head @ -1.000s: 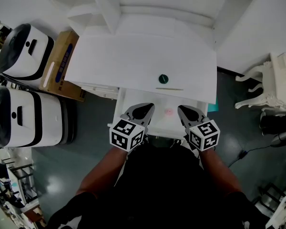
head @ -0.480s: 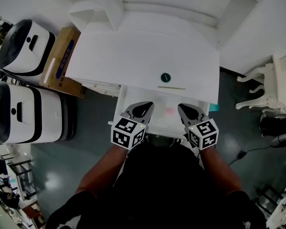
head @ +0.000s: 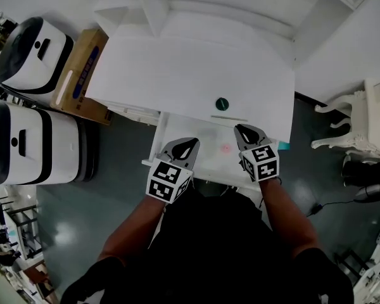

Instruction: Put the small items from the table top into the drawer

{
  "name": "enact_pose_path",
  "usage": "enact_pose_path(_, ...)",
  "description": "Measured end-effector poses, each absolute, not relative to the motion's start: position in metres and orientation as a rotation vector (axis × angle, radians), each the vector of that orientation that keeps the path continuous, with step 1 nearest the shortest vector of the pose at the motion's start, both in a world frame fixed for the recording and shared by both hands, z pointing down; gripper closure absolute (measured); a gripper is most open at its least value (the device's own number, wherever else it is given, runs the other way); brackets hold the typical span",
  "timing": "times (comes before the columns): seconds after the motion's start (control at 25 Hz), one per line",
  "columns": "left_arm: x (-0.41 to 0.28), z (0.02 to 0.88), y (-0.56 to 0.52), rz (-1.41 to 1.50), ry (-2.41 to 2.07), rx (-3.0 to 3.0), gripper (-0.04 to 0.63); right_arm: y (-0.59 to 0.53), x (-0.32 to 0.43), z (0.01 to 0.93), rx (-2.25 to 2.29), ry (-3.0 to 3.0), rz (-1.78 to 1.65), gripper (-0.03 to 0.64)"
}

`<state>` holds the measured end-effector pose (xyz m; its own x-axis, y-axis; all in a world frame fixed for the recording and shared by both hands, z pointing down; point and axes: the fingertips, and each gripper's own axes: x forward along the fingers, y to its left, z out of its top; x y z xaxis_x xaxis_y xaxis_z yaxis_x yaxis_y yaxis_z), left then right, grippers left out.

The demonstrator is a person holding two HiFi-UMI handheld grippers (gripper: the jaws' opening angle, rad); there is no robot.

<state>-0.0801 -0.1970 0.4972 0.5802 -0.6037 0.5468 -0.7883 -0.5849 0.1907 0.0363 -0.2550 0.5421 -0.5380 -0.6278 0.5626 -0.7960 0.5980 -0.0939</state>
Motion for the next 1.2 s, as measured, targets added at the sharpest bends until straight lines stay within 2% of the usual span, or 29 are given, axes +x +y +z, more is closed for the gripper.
enact_pose_path(0.36, -0.107, 0.512, -0.196, 0.603, -1.179, 2.304, 0.592, -0.289, 0.022, 0.595, 1.081, -2.268, 0.504, 0.581)
enact_pose_path(0.56, -0.113, 0.517, -0.193, 0.600, -1.183, 2.273, 0.592, -0.311, 0.015, 0.618, 1.062, -2.237, 0.508, 0.531)
enact_pose_path(1.2, -0.125, 0.524, -0.200, 0.602, -1.196, 2.222, 0.592, -0.363, 0.003, 0.673, 1.029, -2.064, 0.510, 0.529)
